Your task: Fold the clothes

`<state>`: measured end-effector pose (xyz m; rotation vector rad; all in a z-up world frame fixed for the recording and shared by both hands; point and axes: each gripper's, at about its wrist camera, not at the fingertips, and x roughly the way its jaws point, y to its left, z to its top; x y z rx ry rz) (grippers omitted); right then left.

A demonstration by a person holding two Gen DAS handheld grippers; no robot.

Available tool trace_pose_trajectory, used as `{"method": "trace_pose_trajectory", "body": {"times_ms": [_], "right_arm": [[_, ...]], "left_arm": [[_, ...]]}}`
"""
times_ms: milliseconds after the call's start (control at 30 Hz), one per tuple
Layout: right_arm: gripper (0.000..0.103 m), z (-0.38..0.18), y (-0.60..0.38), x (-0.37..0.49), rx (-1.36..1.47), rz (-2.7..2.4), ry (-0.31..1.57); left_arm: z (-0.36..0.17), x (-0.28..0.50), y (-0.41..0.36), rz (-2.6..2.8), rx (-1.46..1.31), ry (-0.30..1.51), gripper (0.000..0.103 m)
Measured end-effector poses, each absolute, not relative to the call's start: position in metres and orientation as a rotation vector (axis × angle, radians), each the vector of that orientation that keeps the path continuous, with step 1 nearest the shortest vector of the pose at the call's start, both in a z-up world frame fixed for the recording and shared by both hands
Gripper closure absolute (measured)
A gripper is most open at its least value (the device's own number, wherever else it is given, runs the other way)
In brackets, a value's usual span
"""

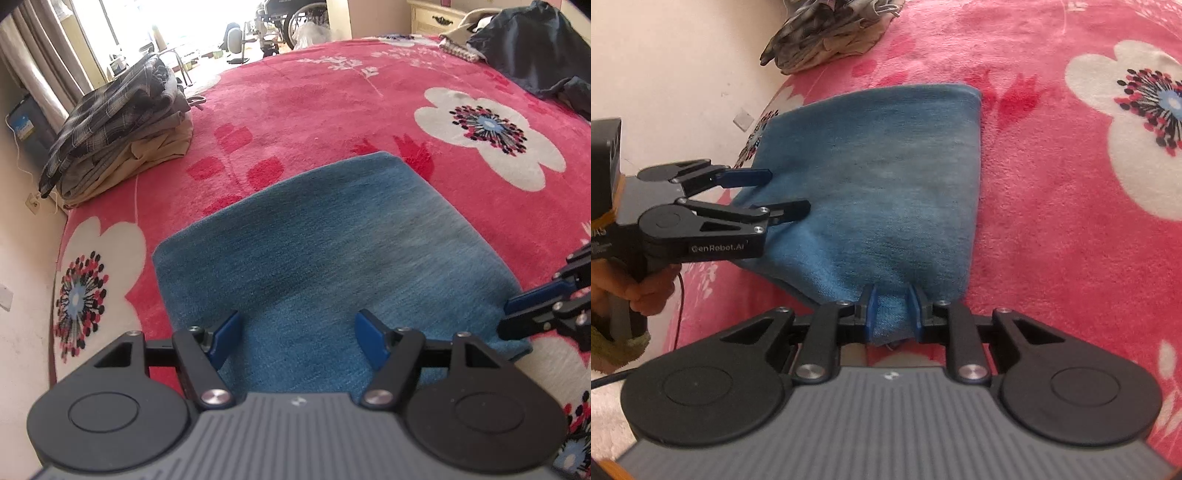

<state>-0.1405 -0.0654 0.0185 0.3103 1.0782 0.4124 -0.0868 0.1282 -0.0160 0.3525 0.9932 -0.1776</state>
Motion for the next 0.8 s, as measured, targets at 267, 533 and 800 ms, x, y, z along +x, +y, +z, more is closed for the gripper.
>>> {"method": "trace_pose_trajectory", "body": {"times_ms": [267,533,800], "right_arm": [[0.085,0.018,-0.056,-0.142,0.261,0.386,1.069],[0.084,0.037,-0.065,-0.148,0.301,0.376,0.978],[0.083,0.05,-0.089,-0.154,0.367,0.317,0.932]], "left_arm": [[-0.02,-0.08,0.11,-0.08,0.419,1.027,0.03],[-0.02,-0.078,0.113,-0.043,0.373,1.047,0.029],[-0.021,-0.079,0.11,-0.027,0.388,1.042,0.028]]}}
